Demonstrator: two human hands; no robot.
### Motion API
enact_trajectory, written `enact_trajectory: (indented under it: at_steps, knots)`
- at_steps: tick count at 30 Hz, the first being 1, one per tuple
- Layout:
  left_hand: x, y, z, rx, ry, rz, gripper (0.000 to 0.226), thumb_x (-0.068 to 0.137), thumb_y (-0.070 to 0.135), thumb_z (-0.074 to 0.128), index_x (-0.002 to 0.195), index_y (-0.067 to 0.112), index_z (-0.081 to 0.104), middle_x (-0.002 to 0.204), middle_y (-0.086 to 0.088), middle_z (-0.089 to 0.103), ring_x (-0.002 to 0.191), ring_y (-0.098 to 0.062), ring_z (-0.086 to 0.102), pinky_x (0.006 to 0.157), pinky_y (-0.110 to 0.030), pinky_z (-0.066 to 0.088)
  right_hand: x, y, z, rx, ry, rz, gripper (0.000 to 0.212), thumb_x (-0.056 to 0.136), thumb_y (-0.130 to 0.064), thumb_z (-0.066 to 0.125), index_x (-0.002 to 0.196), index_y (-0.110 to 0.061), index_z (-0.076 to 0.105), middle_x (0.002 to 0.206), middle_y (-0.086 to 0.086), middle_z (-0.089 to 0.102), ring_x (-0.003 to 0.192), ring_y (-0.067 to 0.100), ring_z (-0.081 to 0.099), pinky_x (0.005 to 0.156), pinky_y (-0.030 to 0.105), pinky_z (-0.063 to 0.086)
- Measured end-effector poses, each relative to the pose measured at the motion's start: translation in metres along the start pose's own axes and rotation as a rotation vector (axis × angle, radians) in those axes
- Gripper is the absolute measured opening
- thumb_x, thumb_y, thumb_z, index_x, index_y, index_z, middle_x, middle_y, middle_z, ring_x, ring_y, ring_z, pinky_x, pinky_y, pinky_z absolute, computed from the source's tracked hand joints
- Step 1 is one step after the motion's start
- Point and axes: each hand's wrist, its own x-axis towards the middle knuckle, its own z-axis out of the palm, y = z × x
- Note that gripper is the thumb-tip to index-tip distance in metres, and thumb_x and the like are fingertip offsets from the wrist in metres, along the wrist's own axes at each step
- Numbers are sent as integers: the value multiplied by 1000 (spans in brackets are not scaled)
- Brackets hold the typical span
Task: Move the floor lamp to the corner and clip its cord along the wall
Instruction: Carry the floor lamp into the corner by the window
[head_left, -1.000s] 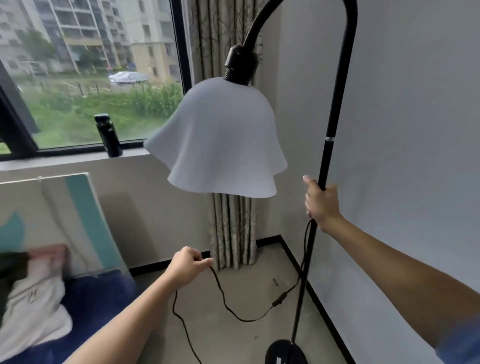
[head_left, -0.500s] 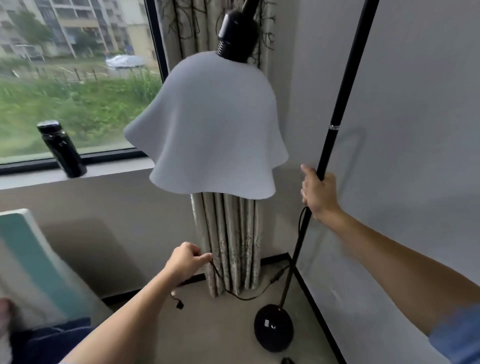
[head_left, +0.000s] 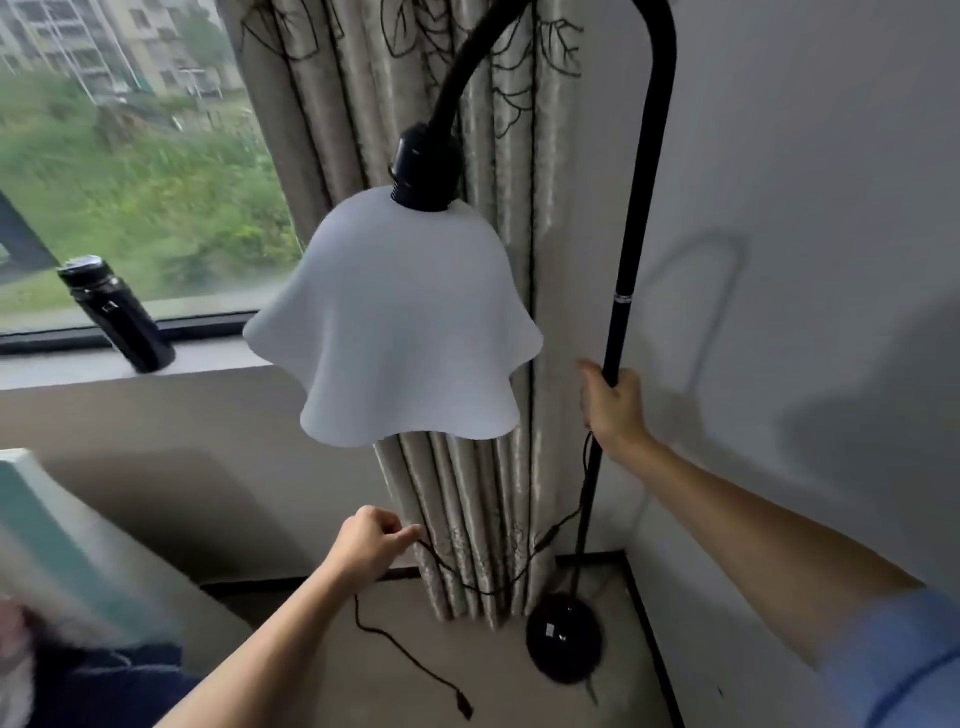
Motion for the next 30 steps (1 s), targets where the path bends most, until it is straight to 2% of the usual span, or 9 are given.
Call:
enact_trajectory:
  at_steps: [6, 11, 14, 17, 19, 21, 23, 26, 30]
  knots:
    - [23, 1, 11, -1, -38, -29, 38, 83, 37, 66, 54, 15, 56, 52, -1, 51, 52, -14, 44, 52, -27, 34, 39, 12, -2, 21, -44, 37, 45, 79, -45, 58, 49, -26, 30, 47, -4, 32, 39, 10, 27, 43, 23, 20]
    - [46, 4, 29, 45, -119, -33, 38, 83, 34, 65, 50, 17, 56, 33, 9, 47, 42, -4, 39, 42, -20, 32, 57, 10, -13, -47, -125, 74, 48, 86, -36, 61, 47, -26, 34, 45, -5, 38, 41, 13, 36, 48, 28, 29]
    - [60, 6, 40, 108, -197, 19, 37, 84, 31, 64, 50, 18, 55, 41, 6, 42, 43, -7, 37, 45, -23, 31, 50, 19, -23, -171, -234, 97, 45, 79, -41, 68, 45, -26, 42, 46, -13, 47, 50, 12, 49, 59, 31, 43]
    - [75, 4, 52, 163, -301, 88, 34, 82, 25, 63, 52, 18, 51, 52, 0, 43, 52, -14, 38, 52, -28, 31, 32, 43, -36, -317, -272, 118, 35, 65, -51, 73, 57, -22, 55, 60, -13, 58, 60, 7, 57, 63, 23, 46]
    - [83, 3, 61, 157, -393, 145, 35, 81, 20, 62, 50, 16, 46, 52, 1, 40, 50, -13, 35, 54, -27, 30, 16, 63, -47, -379, -231, 155, 39, 61, -52, 76, 79, -19, 65, 81, -9, 66, 76, 6, 62, 69, 18, 47]
    - [90, 1, 70, 132, -493, 186, 40, 80, 12, 62, 42, 14, 48, 39, 7, 39, 37, -3, 34, 46, -20, 30, -6, 83, -61, -415, -142, 234, 39, 67, -44, 80, 94, -21, 65, 95, -8, 64, 88, 8, 61, 74, 17, 44]
    - [94, 0, 81, 136, -605, 219, 49, 82, 3, 60, 35, 17, 54, 28, 8, 41, 28, 2, 35, 36, -17, 30, -34, 101, -76, -442, -19, 328, 31, 74, -36, 80, 95, -21, 64, 95, -7, 63, 88, 10, 60, 70, 14, 43]
    - [99, -1, 104, 176, -776, 302, 40, 83, 6, 60, 47, 18, 48, 33, 9, 36, 32, -2, 31, 41, -22, 24, -89, 129, -94, -494, 113, 496, 27, 78, -40, 74, 93, -20, 63, 94, -5, 62, 86, 13, 59, 63, 17, 41]
    - [97, 4, 147, 208, -923, 308, 40, 88, 5, 56, 50, 15, 49, 43, 2, 43, 39, -10, 39, 43, -21, 33, -175, 164, -115, -505, 285, 684, 18, 83, -32, 68, 93, -18, 62, 97, 2, 63, 89, 19, 59, 67, 25, 42]
